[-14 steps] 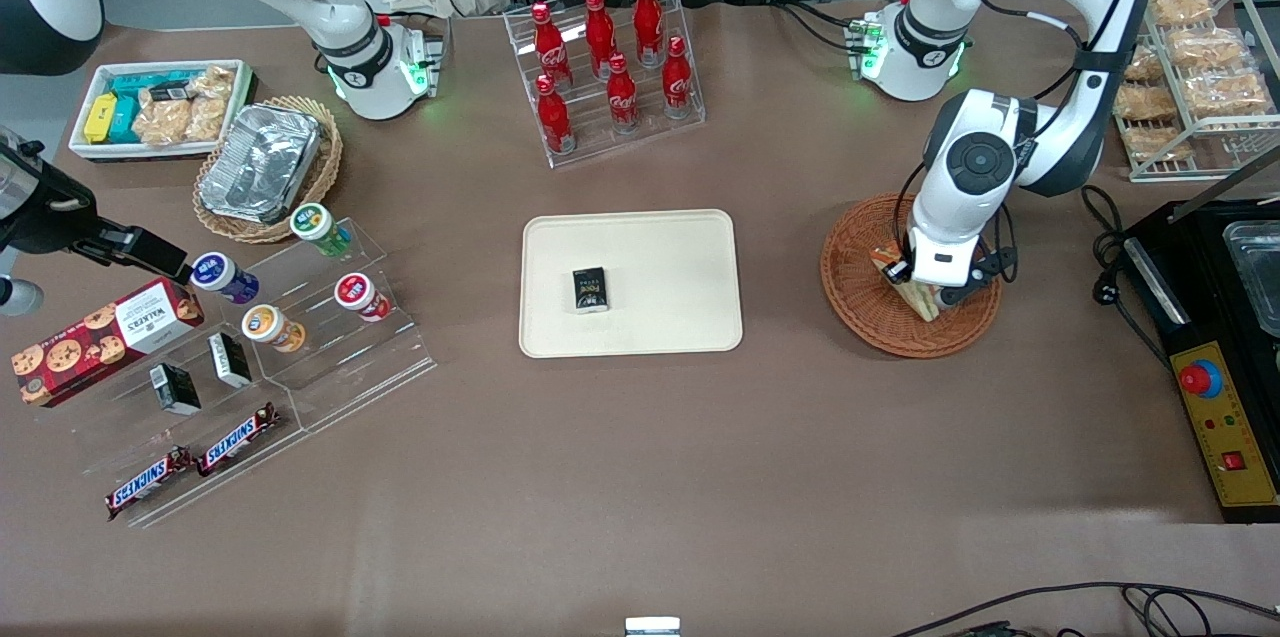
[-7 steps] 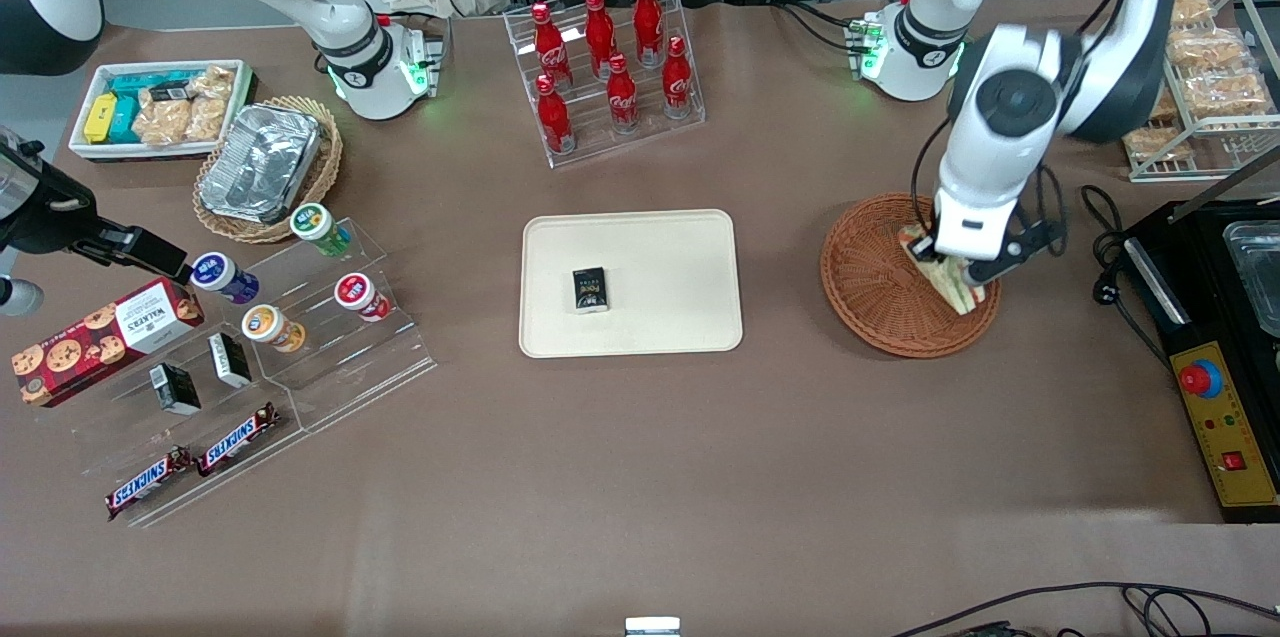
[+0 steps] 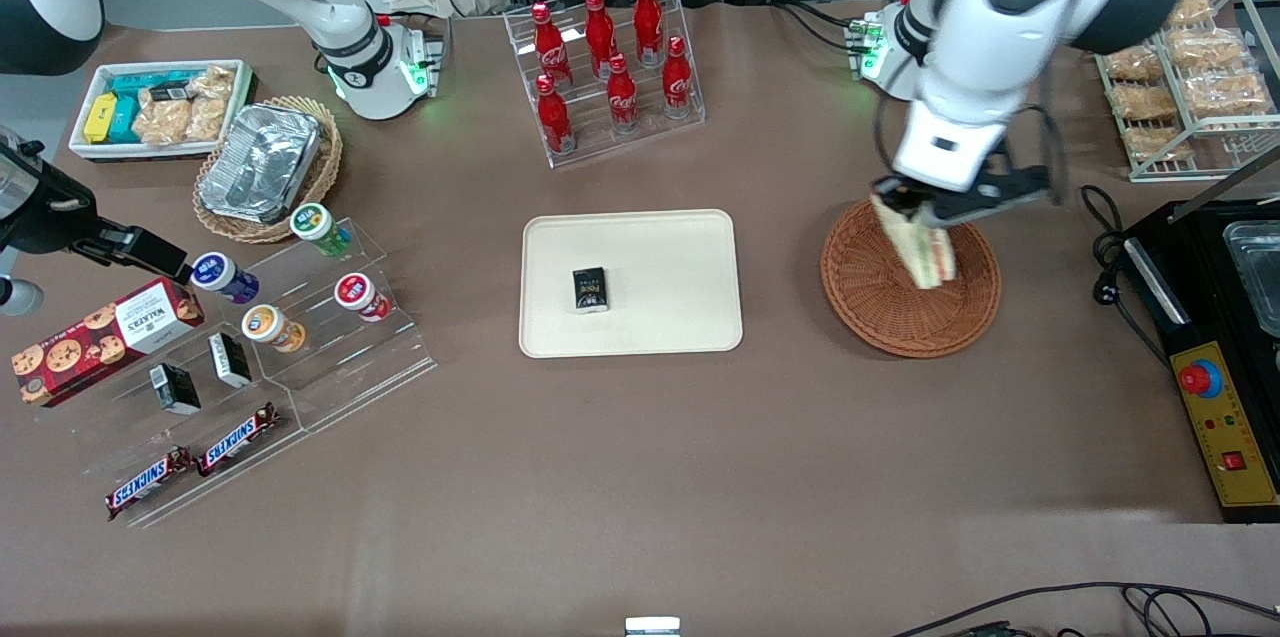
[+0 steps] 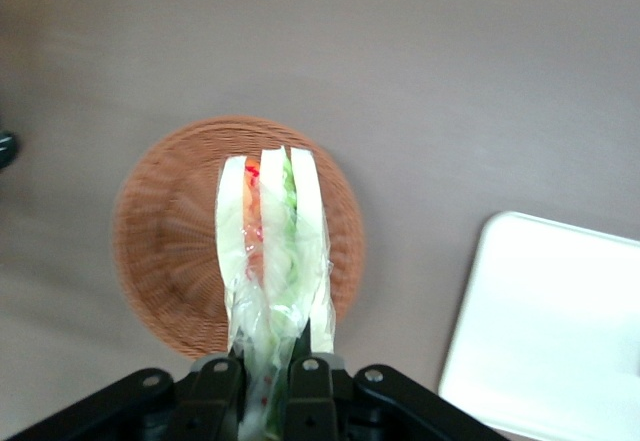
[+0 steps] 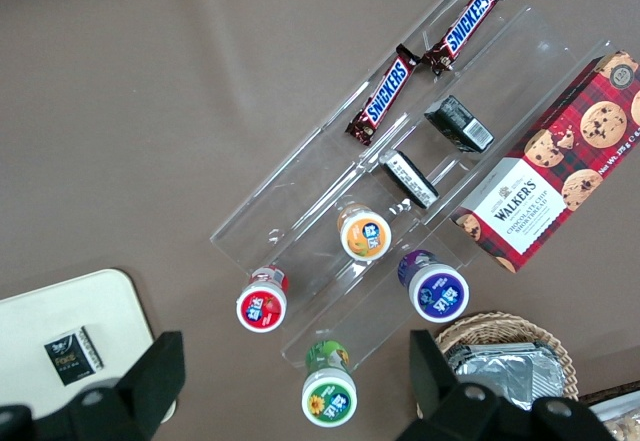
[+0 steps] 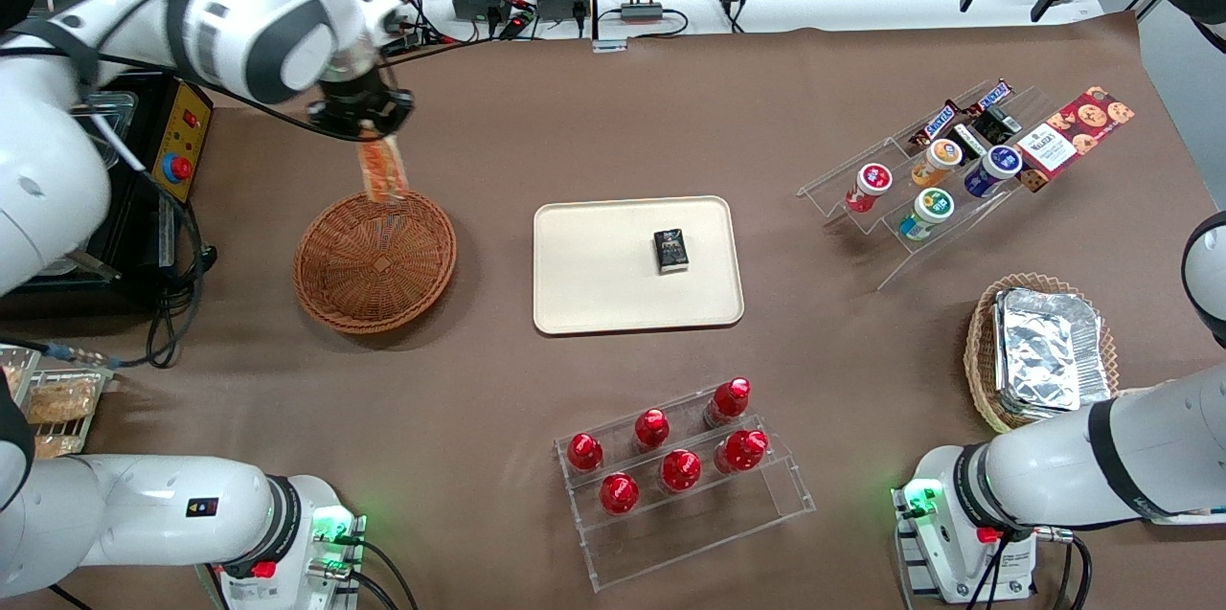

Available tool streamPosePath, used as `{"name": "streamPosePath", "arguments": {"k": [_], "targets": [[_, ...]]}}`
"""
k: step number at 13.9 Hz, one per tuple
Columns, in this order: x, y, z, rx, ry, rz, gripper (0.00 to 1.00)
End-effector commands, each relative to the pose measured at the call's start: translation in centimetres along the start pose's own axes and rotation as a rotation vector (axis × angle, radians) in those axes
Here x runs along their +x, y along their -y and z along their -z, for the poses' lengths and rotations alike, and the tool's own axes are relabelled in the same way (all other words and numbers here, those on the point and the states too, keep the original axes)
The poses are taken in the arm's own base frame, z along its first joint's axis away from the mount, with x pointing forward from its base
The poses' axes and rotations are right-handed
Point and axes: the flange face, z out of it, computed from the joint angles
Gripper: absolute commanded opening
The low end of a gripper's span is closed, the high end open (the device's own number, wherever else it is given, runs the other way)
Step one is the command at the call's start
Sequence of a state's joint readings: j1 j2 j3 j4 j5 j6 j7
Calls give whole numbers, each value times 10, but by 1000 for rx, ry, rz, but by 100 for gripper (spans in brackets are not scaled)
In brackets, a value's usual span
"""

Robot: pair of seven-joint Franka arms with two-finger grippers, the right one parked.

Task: Place sandwich from basket to tray
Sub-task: 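Carry the held sandwich over to the cream tray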

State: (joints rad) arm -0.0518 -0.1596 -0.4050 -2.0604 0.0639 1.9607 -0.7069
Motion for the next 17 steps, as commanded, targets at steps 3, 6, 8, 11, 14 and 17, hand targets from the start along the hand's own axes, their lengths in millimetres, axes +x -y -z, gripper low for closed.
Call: {"name": "streamPosePath", "arguments": {"k": [3,6,8,11,14,17], "targets": [[-42,-78,-13,-91,-37,-55,0],[-67,-126,-46,-169,-51,-102,0],[-77,-146,-73,-179,-38,-127,0],[-84,-166,-128,-115,-68,-200,0],[-88,-169,-156,-119,-55,-207,0],[-97,-179,-174,-150,-32,-225,0]]}}
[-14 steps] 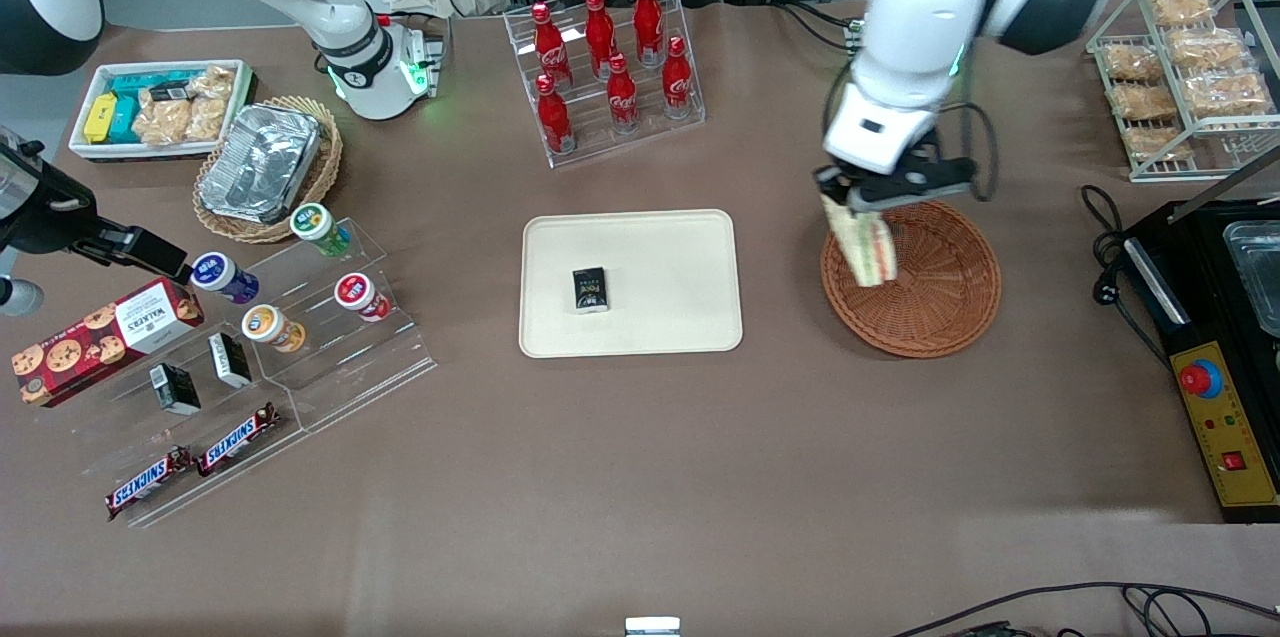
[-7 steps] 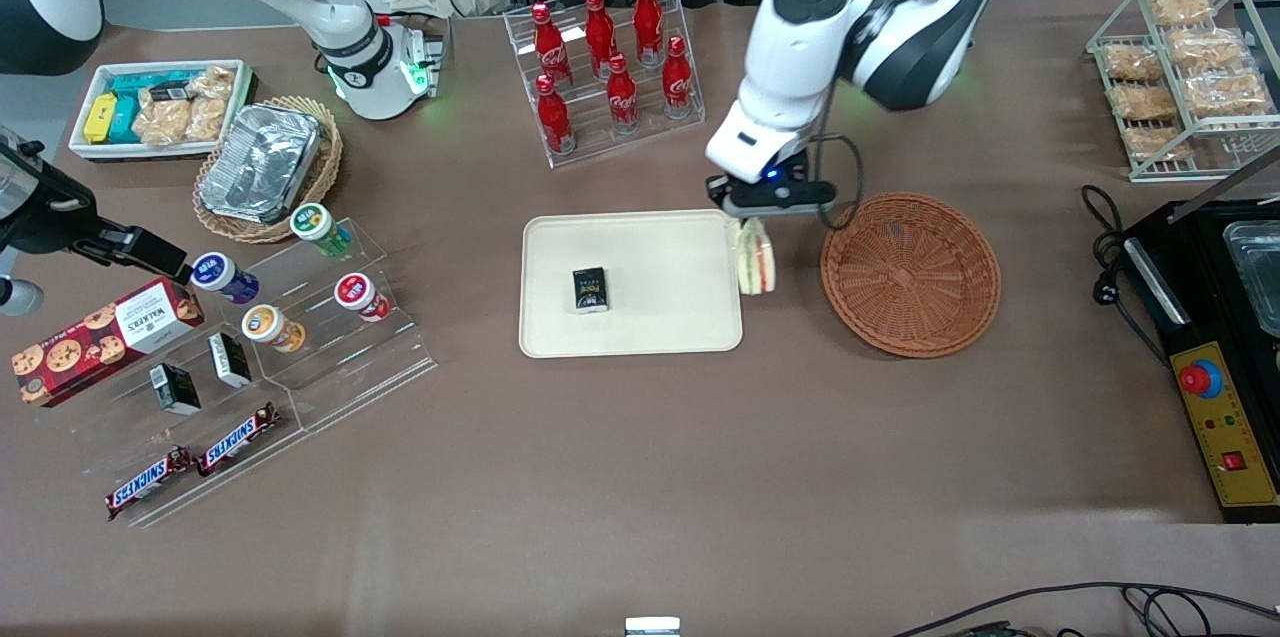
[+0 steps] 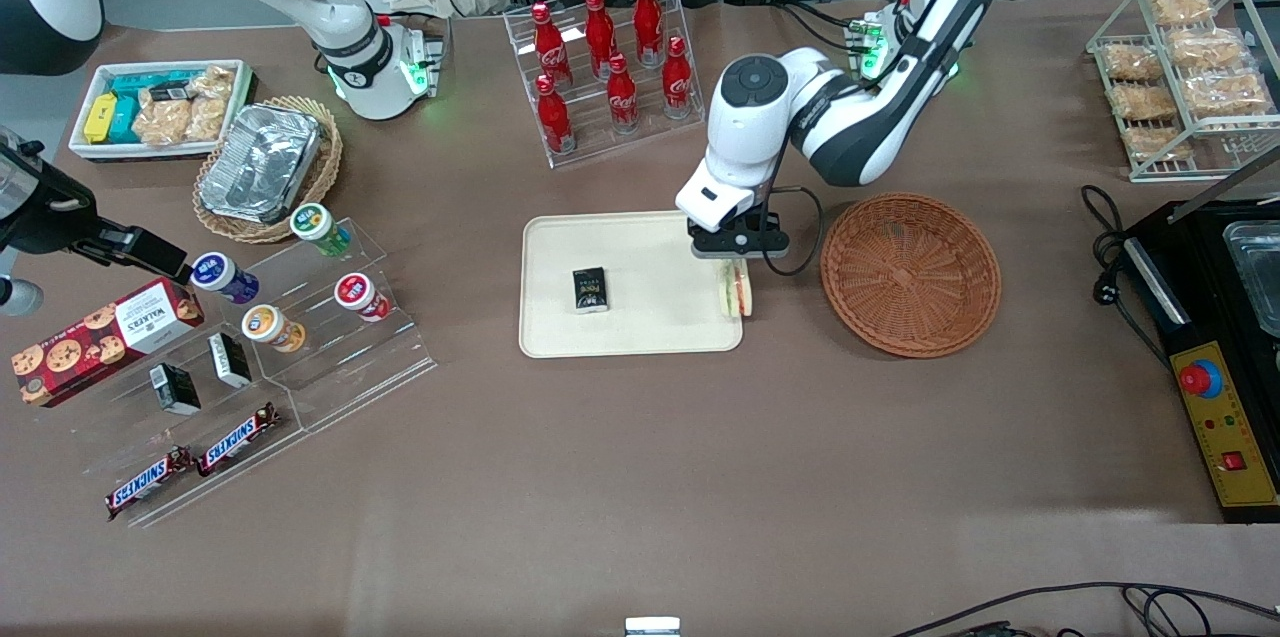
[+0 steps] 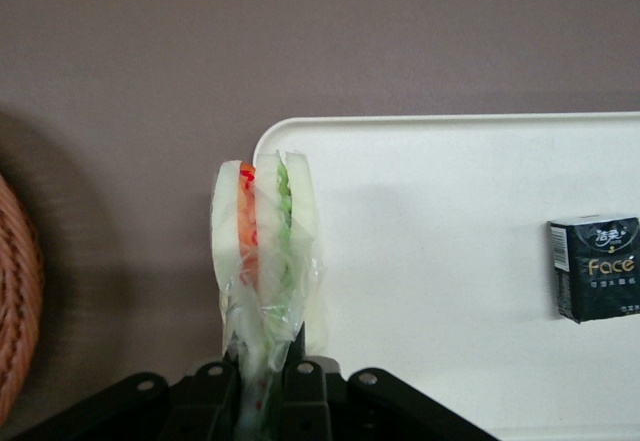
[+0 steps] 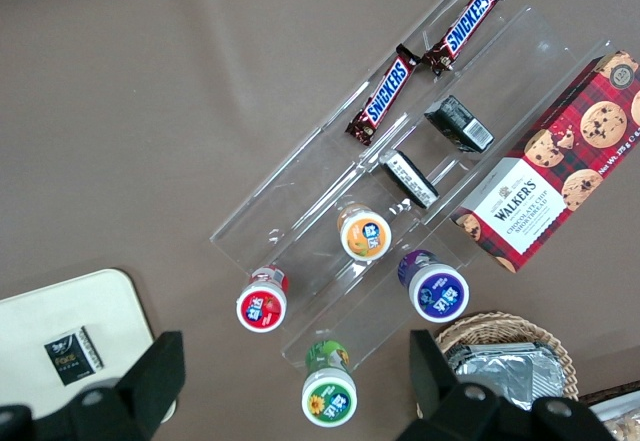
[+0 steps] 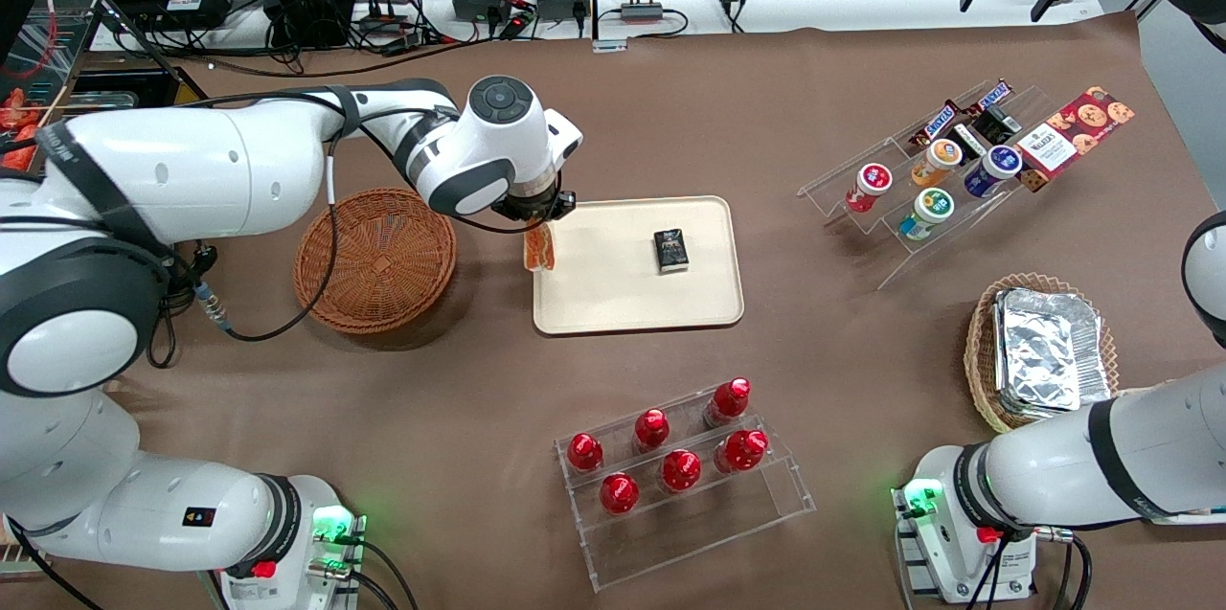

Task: Place sandwich from basket to tray
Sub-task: 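Carry the held sandwich over to the cream tray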

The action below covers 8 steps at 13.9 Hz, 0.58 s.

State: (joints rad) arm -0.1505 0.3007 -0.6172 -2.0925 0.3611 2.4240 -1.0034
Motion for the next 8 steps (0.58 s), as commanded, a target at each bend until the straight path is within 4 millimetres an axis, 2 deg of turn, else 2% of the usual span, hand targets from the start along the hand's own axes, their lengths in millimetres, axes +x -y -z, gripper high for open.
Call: {"name": "streamPosePath", "arguments": {"k": [1,3,6,8], "targets": [[-5,-16,-8,-47,-19,-11,0],[-11,-24,-13,-57,-23,-28,0],[-9,-23,-31,-58,-51,-17,0],[-15,-27,-40,-65,-42,-24,0]]}}
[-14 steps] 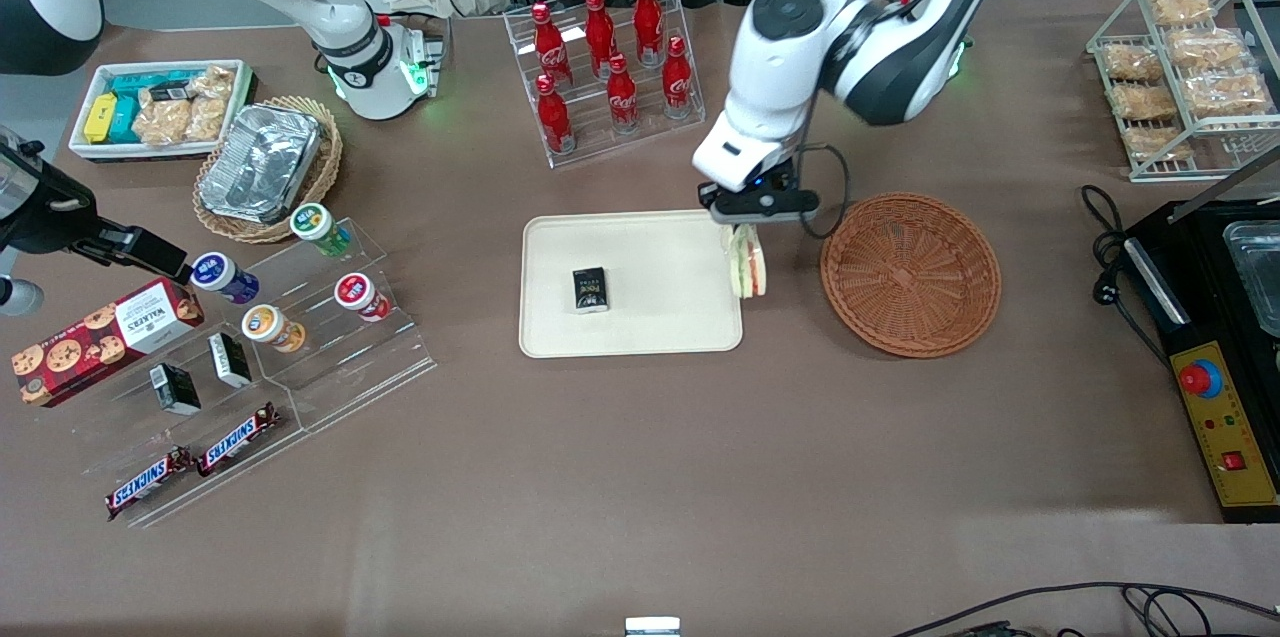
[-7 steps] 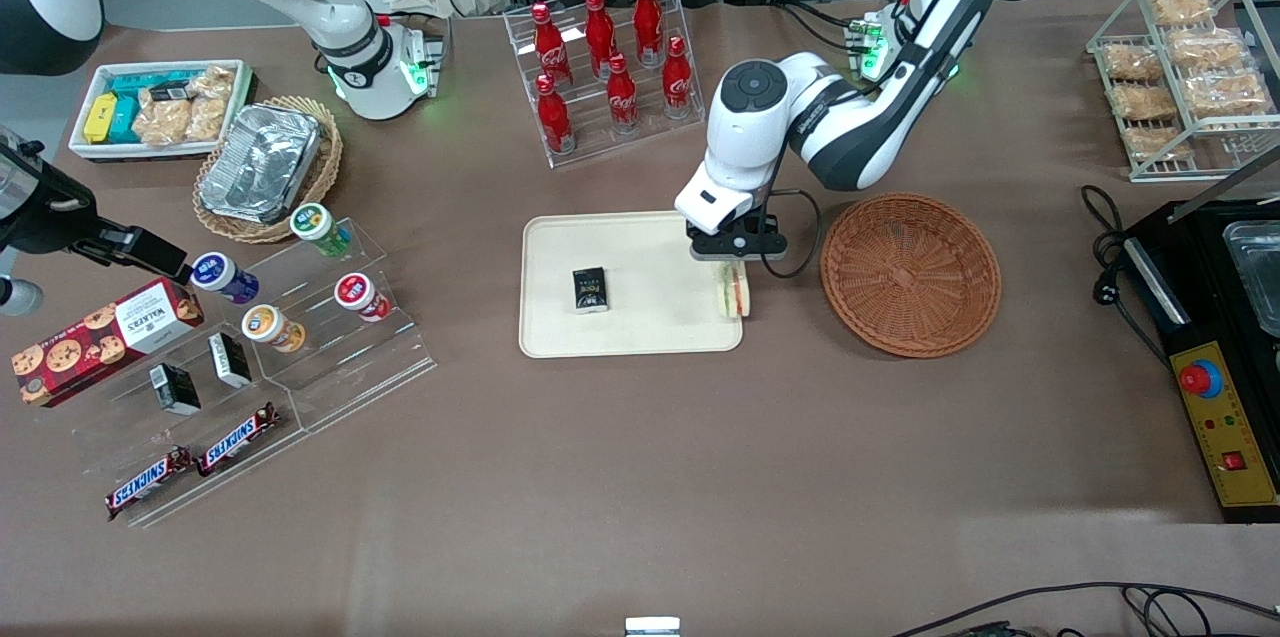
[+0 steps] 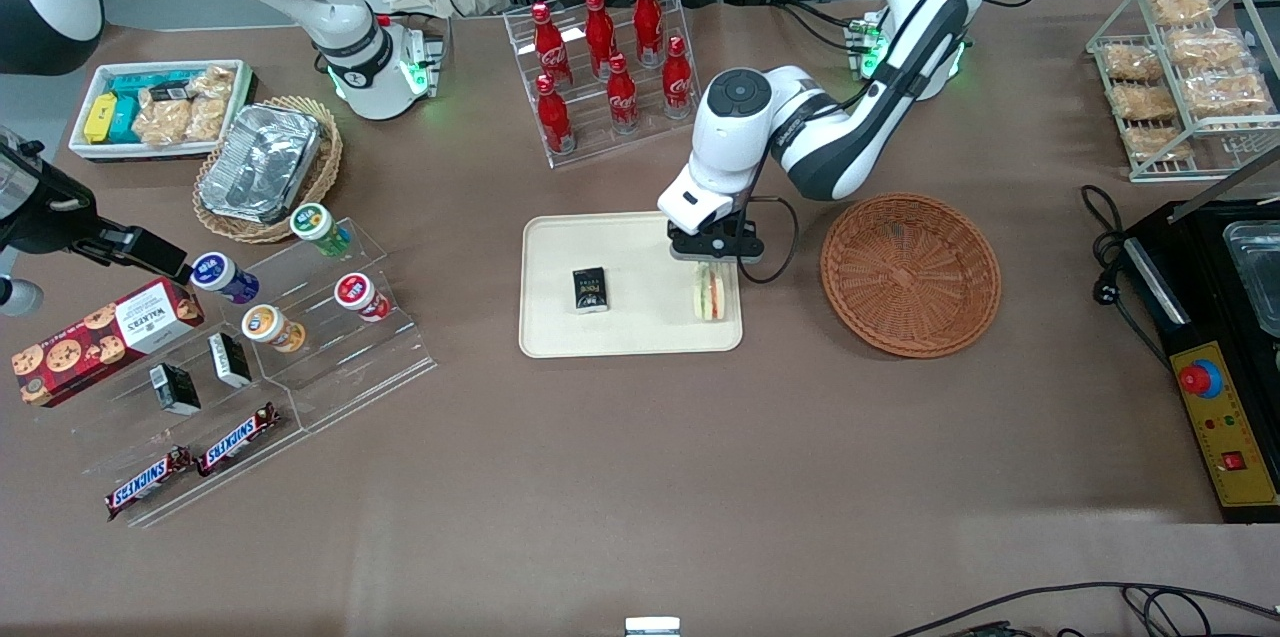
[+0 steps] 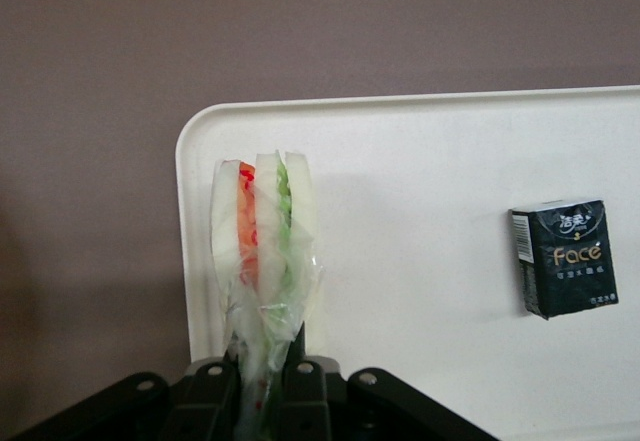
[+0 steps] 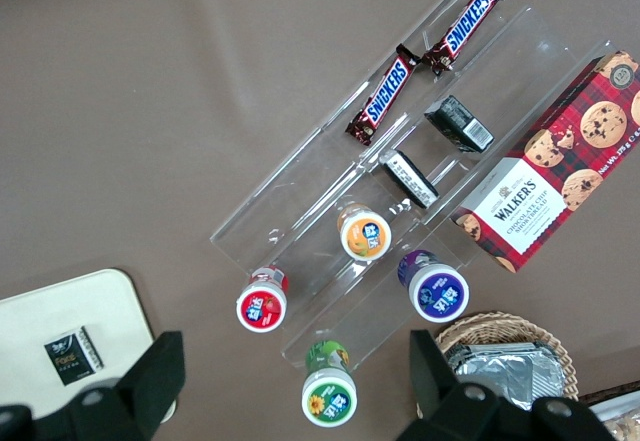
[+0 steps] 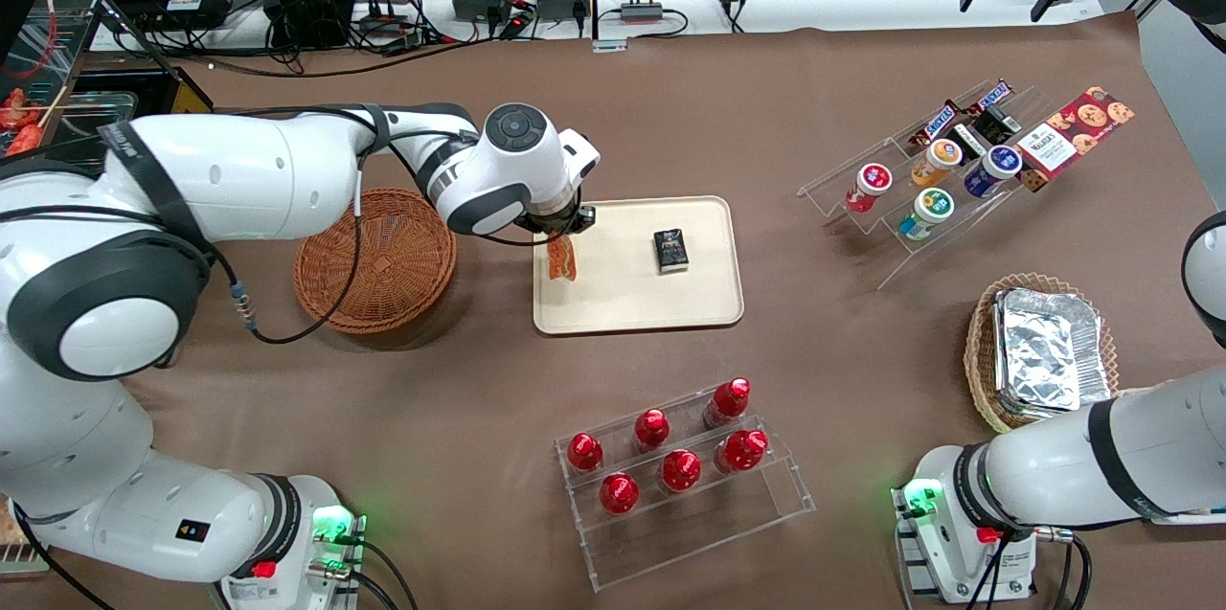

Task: Place sandwich from basket to tray
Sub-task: 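Carry the held sandwich over to the cream tray, then lower the sandwich onto the tray beside the black box and open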

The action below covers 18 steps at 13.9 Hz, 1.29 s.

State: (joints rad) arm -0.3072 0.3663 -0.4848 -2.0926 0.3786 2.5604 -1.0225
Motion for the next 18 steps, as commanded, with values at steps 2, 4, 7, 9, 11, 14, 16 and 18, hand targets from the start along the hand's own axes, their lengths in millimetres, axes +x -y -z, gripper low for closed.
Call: {"name": "streamPosePath", "arguments": {"k": [2,4,7,9,11,14,16,18], "targets": [[-3,-5,-13,-4,-9,8,0],[-5,-6,-17,-5,-3,2,0],[-9,-3,-23,12,-9,-28,0],[-11,-3,-27,17,-2,-31,0],[-9,1,-30,22,1,-25,0],[-10,4,-36,38,-9,-57,97],[-9,2,-35,36,-15,7,100],[-8,1,-32,33,-21,13,100]]}}
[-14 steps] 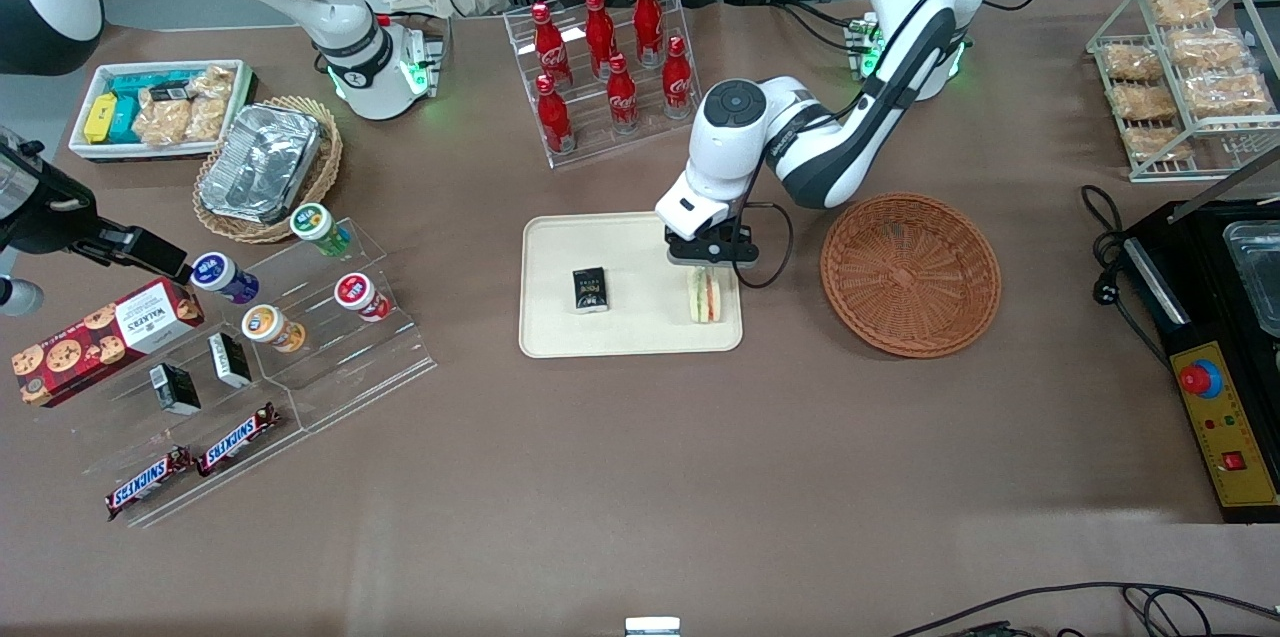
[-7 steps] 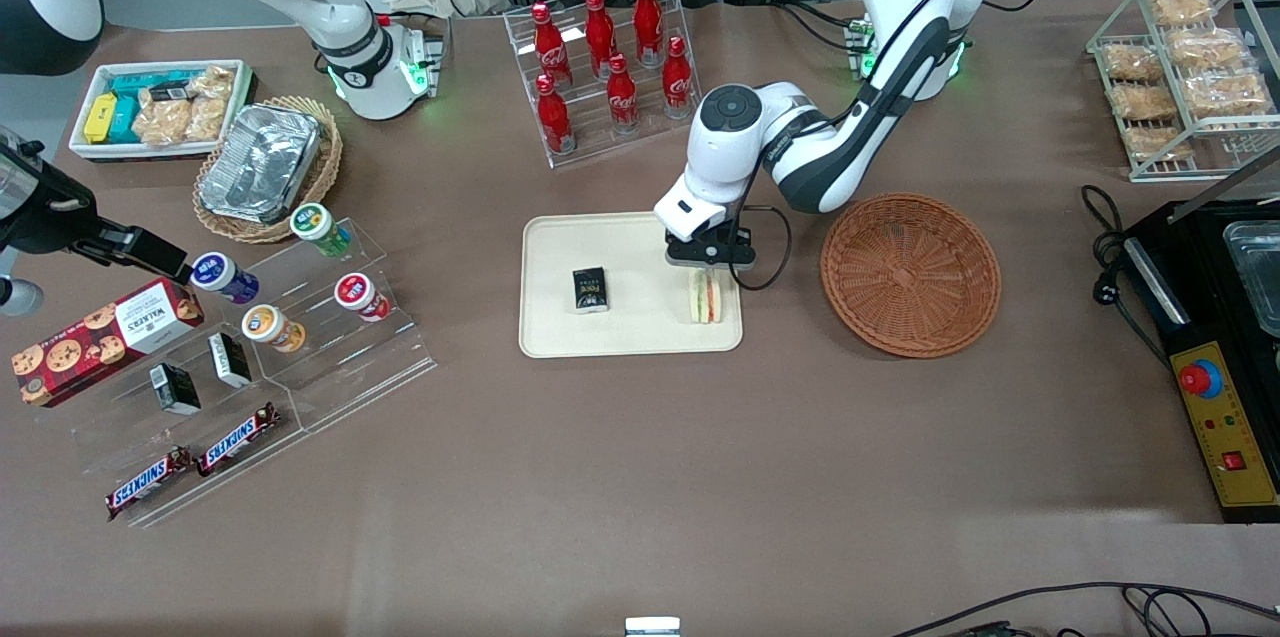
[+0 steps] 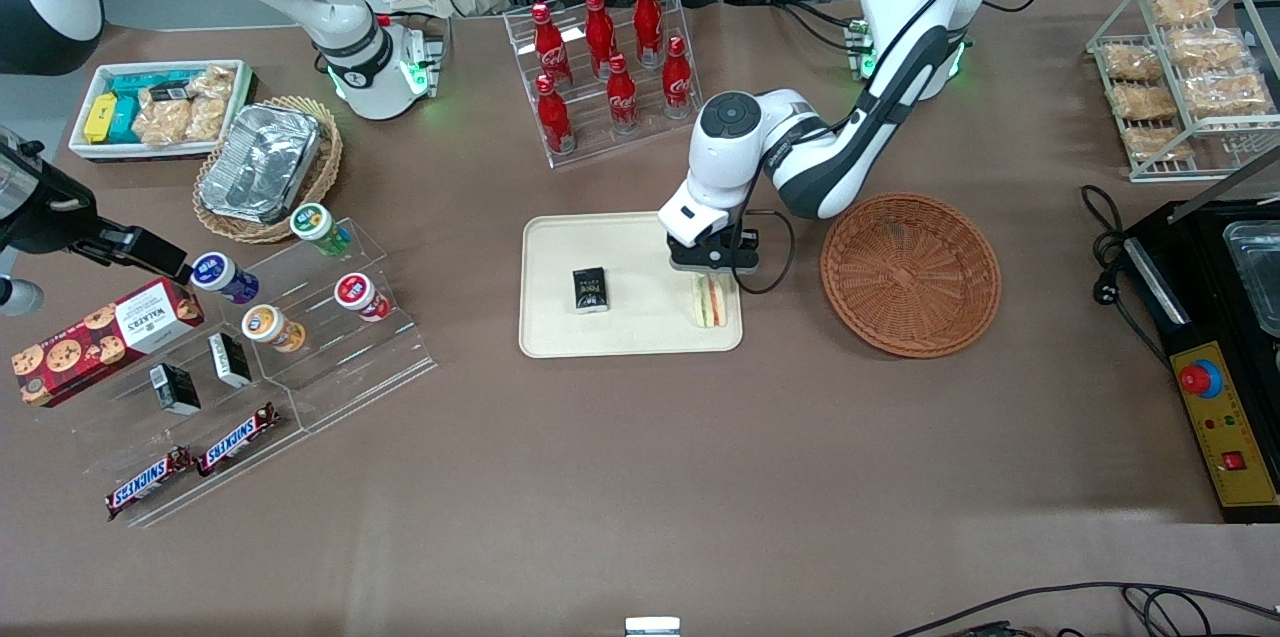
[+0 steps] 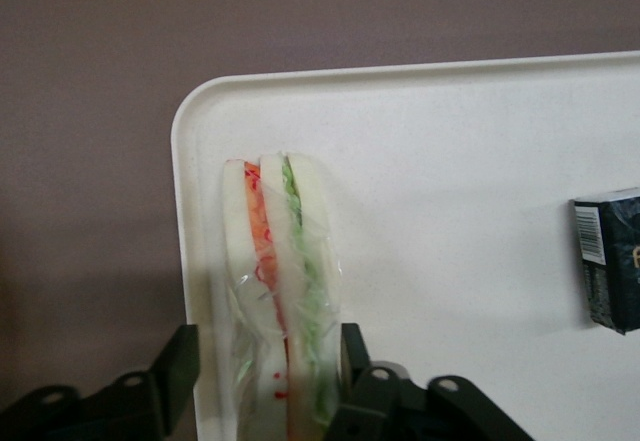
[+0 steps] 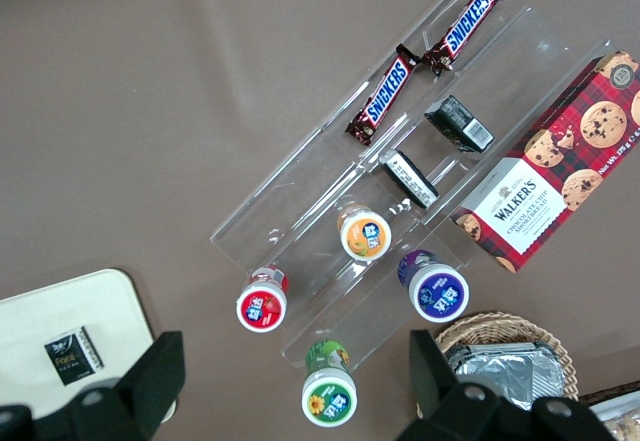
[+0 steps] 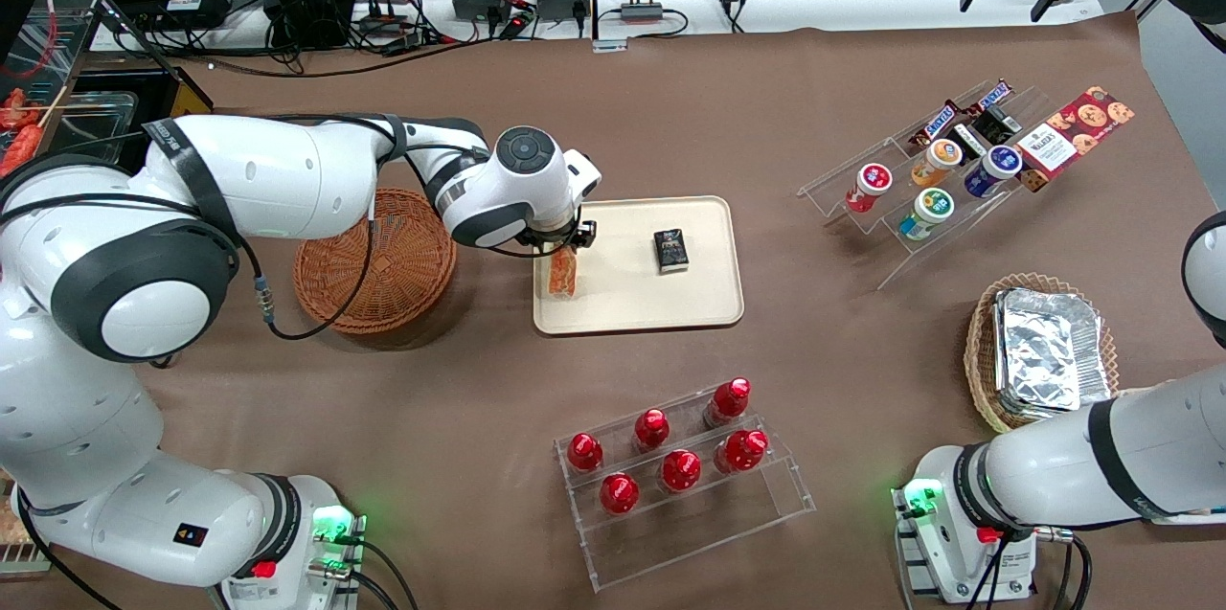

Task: Place sandwich from basket to tray

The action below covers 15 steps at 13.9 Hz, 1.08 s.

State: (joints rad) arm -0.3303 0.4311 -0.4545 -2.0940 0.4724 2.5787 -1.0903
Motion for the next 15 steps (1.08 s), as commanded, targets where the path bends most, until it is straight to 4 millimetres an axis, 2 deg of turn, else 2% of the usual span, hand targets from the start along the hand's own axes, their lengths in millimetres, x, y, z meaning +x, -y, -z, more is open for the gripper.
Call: {"name": "streamPosePath", "arguments": {"k": [1,3,6,7,9,12,13,15], "targets": [[3,-4,10,-5,-37,20,100],[12,-1,43,9,-85,33,100],[23,5,112,32,-175,84,100],[28,14,132,52,-191,114,100],[47,47,173,90,-194,190,100],[62,93,227,105,-91,145,100],[73,117,244,97,-61,150,100],[77,157,263,126,-3,117,100]]}}
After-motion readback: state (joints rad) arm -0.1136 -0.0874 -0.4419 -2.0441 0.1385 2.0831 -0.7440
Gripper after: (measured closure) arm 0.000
